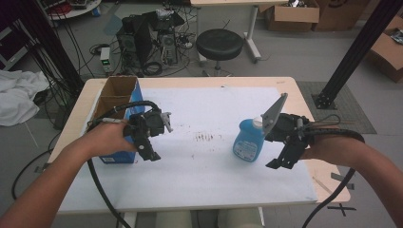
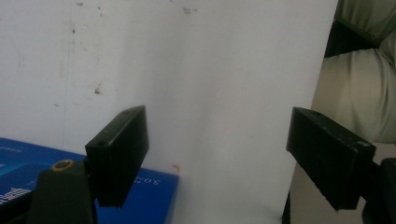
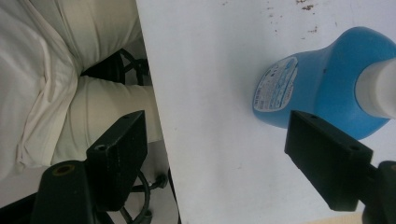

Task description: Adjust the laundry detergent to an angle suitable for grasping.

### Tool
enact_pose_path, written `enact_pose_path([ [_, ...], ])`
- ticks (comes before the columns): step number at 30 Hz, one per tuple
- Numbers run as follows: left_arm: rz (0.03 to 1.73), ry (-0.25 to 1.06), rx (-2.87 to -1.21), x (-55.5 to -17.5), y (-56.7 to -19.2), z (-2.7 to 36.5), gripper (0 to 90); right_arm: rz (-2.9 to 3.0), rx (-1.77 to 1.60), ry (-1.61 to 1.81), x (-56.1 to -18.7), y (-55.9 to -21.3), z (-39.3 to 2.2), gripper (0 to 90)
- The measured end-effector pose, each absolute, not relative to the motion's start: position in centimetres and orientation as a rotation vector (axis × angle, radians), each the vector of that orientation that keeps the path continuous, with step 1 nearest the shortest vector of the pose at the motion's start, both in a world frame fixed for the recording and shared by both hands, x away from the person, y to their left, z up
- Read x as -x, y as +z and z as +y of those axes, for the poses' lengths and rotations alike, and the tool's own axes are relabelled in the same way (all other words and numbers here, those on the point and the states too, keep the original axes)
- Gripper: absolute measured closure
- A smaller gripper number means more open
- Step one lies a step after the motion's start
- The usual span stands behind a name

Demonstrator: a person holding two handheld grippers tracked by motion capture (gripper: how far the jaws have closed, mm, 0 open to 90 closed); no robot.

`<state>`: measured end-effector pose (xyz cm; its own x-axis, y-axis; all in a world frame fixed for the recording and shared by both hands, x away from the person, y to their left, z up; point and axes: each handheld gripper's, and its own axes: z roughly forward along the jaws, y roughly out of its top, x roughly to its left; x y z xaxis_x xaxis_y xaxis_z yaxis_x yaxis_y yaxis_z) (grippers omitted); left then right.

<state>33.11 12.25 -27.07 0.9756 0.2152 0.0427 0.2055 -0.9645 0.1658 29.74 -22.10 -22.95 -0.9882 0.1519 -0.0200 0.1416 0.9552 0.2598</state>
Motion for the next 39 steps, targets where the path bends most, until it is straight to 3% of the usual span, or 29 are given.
enact_pose_path([
  [23, 0.318, 0.089, -2.964, -33.2, -27.2, 12.3, 21.2, 3.019, -0.288, 0.418, -29.4, -21.5, -22.5, 18.3],
  [39, 0.334, 0.097, -2.953, -33.8, -27.5, 12.3, 21.2, 2.936, -0.632, 0.417, -31.1, -21.3, -24.3, 18.8],
])
